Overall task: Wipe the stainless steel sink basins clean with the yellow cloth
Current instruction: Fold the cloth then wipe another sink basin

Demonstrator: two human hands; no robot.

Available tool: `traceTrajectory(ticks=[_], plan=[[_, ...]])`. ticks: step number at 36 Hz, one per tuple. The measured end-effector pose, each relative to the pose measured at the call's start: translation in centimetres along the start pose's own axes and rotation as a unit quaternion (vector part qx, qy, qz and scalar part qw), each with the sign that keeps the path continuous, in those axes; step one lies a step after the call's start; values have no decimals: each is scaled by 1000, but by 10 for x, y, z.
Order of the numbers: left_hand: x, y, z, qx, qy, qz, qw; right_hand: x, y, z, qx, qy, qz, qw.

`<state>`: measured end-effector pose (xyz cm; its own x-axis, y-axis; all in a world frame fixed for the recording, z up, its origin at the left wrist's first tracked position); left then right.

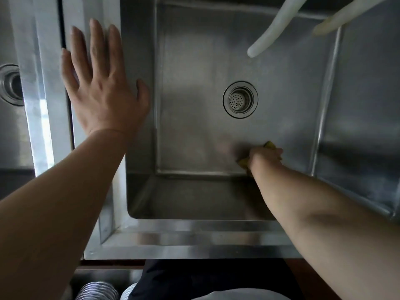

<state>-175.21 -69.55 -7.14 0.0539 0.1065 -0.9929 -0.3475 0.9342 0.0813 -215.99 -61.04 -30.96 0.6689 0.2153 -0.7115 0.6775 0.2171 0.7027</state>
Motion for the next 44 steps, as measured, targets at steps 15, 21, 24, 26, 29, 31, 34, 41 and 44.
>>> traceTrajectory(ticks=[15,21,24,26,29,31,34,41,44], plan=[[7,-2,3,-4,-17,7,1000,59,79,140,-383,-2,105,918],[8,-1,3,1,-28,2,1000,180,189,67,-628,358,262,640],[9,-2,4,-2,-29,0,1000,211,216,32,-654,493,275,503],[10,-2,4,0,-30,0,1000,209,230,26,-672,526,254,455],[10,-2,3,0,-31,1,1000,201,231,29,-687,557,247,396],[9,-2,3,-2,-32,0,999,196,228,28,-688,577,253,359],[9,-2,3,-1,-30,-2,1000,185,213,26,-691,596,233,337],[9,-3,3,-1,-22,-2,1000,129,149,23,-708,645,163,238],[10,-3,3,-3,-19,1,1000,102,125,47,-722,643,113,230]])
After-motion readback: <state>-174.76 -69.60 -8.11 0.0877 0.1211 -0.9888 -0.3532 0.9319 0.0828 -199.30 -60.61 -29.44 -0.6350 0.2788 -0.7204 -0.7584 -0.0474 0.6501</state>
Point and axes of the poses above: each hand's wrist, its own y-axis away from the middle knuckle, its own x-axis out of the palm, z = x × y, the point moved 8 cm from there along -y, towards the middle knuckle, and after that the axes turned 3 degrees about -y, right-handed, at the moved point
